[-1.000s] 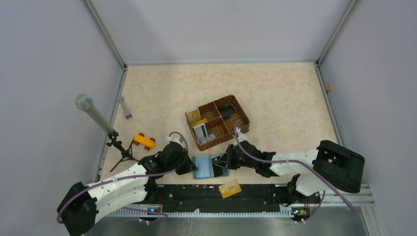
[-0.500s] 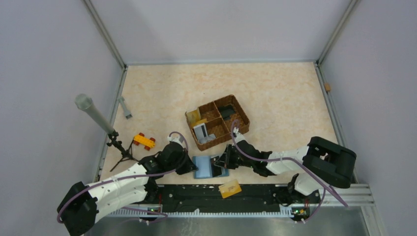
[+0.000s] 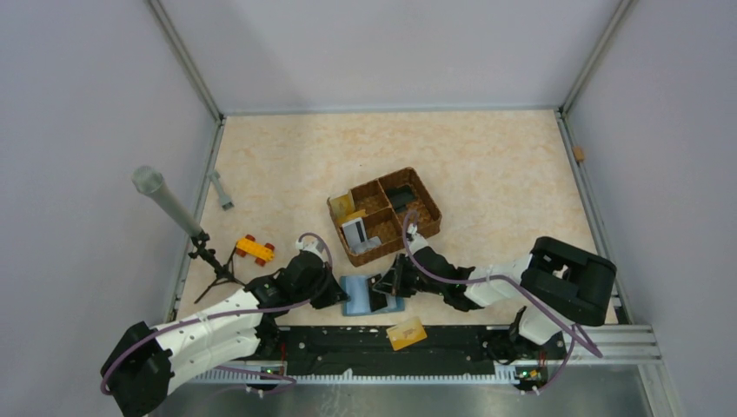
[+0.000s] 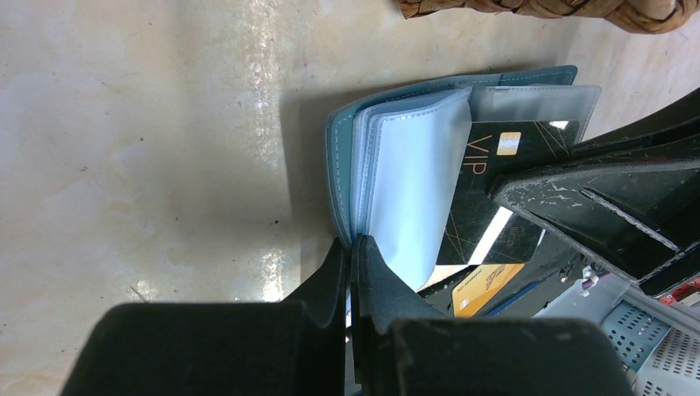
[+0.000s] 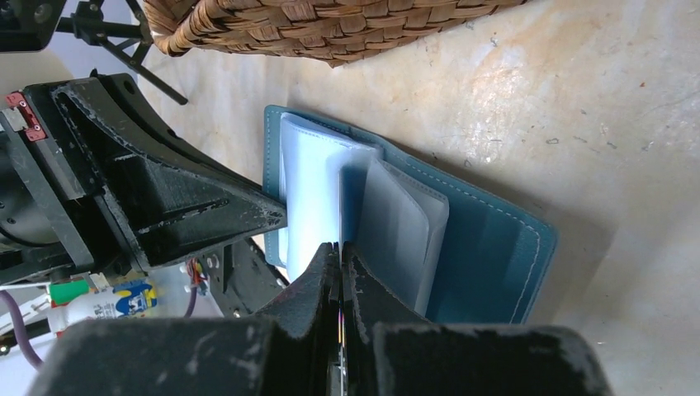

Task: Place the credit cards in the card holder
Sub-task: Insert the credit card into the card holder.

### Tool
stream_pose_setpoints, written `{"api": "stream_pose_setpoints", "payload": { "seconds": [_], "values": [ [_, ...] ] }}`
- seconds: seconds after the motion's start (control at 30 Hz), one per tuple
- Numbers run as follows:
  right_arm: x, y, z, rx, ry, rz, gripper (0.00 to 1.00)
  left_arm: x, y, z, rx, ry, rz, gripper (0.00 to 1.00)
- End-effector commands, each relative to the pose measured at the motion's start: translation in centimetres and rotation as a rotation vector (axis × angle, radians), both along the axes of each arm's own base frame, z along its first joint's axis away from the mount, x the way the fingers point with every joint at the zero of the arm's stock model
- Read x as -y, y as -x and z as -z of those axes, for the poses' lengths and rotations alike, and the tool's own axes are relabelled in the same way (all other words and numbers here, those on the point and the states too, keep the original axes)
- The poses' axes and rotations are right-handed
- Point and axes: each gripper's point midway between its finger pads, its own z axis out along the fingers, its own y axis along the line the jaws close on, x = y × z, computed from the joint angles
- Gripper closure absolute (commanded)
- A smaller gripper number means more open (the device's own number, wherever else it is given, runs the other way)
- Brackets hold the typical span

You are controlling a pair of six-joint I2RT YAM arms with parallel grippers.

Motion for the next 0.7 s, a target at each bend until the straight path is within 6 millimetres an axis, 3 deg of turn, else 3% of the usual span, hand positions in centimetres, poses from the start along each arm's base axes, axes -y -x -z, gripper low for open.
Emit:
{"api": "stream_pose_setpoints", "payload": {
  "seconds": [0.0, 0.17, 0.3, 0.43, 0.67],
  "values": [
    [-1.3, -1.1, -1.6, 0.033, -0.058, 0.008, 1.00, -1.2, 0.4, 1.8, -0.021, -0.061, -0.020, 1.00],
    [-1.2, -1.3, -0.4, 0.019, -0.045, 0.024, 1.00, -1.0, 0.4, 1.5, -0.015, -0.048, -0.012, 1.00],
    [-1.3, -1.2, 0.6, -0.001, -0.042, 0.031, 1.00, -0.7, 0.2, 1.2, -0.005, -0.036, -0.008, 0.84],
    [-1.3, -1.2, 1.6, -0.016, -0.023, 0.035, 1.00, -0.5, 0.1, 0.9, 0.003, -0.028, 0.000, 0.62],
    [-1.1, -1.1, 2.9, -0.055, 0.030, 0.042, 1.00, 0.4, -0.1, 0.3, 0.013, 0.012, 0.024, 0.56]
  ]
}}
